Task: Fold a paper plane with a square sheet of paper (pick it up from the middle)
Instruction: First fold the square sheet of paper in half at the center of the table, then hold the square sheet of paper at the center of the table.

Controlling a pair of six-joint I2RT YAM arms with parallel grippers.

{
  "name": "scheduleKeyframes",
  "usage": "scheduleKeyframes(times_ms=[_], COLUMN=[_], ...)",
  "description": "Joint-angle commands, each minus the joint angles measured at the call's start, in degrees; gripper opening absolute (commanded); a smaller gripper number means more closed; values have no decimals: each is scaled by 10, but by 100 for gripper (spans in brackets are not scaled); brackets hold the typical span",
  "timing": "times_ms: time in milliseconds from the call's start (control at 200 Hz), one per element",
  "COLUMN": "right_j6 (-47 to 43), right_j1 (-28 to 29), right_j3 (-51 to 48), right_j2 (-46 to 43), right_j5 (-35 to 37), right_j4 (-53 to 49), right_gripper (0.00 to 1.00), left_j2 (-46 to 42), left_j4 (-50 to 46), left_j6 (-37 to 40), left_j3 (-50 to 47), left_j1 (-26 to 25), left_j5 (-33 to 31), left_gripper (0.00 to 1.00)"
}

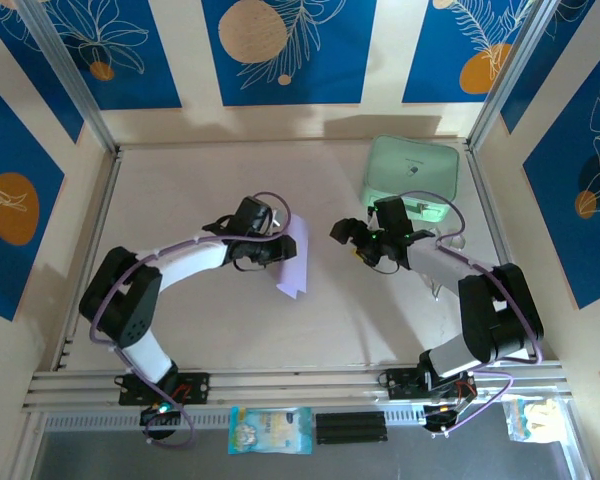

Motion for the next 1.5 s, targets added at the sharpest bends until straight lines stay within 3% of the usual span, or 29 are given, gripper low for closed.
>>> scheduleKeyframes(times_ms=[0,185,380,540,645,850,1231,1496], right_j6=[-17,-26,-20,-16,-13,-17,-23,-31], right_j1=[8,35,79,111,126,149,152,154], right_j3=[-6,8,38,84,111,166,186,188], right_j2=[-3,27,77,130,163,220,273,280], right_j5=[-54,-71,-65,-60,-61,-50,-24,-8], right_j4=[32,29,22,-5,-10,-47,-97,-117], right_gripper=[79,66,44,19,13,8,7,7], left_j2=[19,35,43,53,55,54,44,14], left_j4=[-5,-25,-32,-39,-39,-38,-45,-86], left_j6=[-10,-1,6,8,7,3,-2,-7], left_j3=[-15,-21,-26,-24,-25,-29,-32,-29], left_j1=[5,7,9,8,8,9,9,7], left_j5=[-39,-66,-73,-74,-74,-75,-78,-112], left_gripper=[34,32,32,31,31,31,33,47])
